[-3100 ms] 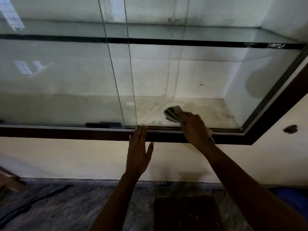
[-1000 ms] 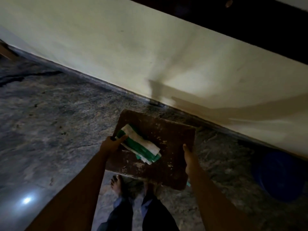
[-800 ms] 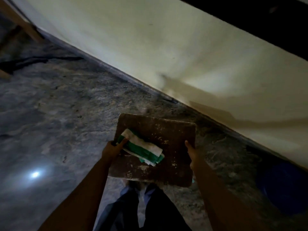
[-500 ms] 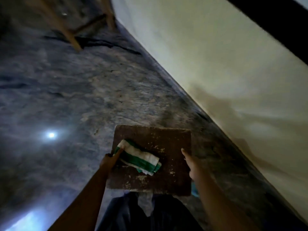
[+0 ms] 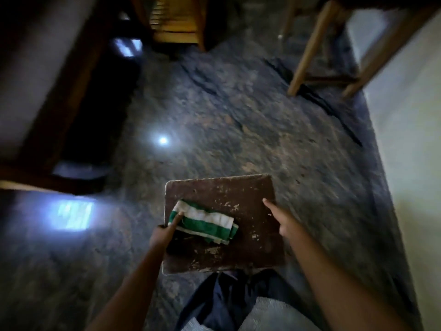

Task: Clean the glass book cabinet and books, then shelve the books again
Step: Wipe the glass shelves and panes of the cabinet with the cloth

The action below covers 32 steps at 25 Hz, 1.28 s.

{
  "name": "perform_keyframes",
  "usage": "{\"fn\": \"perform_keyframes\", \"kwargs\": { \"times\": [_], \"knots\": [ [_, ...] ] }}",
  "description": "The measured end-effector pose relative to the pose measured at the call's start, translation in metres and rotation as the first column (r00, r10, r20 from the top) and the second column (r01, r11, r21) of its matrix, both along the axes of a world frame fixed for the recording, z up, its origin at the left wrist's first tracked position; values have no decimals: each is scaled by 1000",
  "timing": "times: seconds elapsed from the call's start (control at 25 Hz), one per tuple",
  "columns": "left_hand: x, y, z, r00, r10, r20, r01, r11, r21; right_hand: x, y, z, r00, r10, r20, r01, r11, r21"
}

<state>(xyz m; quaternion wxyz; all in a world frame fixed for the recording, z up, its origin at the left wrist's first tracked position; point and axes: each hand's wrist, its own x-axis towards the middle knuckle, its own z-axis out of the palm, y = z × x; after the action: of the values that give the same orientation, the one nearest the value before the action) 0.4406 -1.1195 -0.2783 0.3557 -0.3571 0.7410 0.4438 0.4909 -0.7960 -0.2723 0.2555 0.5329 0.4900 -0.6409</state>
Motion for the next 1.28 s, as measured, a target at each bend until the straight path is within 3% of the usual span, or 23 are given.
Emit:
{"fn": "perform_keyframes", "kwargs": {
  "times": [0.16,0.36,0.52,0.68,0.92,1.2,1.28],
  "knots": [
    [-33,-66,33,920,375,-110,-372,927,48,-137,-82,16,958,272,-94,-270,962,37],
    [-65,-142,27,638,757,-142,-746,653,128,-277,-204,29,760,615,-211,-594,788,159],
    [-74,-224,-24,388,914,-116,-900,403,166,-354,-315,16,577,791,-203,-767,610,200],
    [-82,-294,-22,165,984,-61,-964,174,199,-384,-436,-12,433,884,-178,-863,463,203],
    [-77,-402,-78,29,995,-100,-993,40,111,-381,-572,-73,335,938,-91,-911,347,223],
    [-39,-466,-172,36,998,-54,-999,36,2,-359,-636,-125,282,959,-32,-922,281,267],
    [-33,-472,-181,29,999,-18,-999,28,-14,-354,-646,-126,201,979,-8,-928,194,319]
  ]
}}
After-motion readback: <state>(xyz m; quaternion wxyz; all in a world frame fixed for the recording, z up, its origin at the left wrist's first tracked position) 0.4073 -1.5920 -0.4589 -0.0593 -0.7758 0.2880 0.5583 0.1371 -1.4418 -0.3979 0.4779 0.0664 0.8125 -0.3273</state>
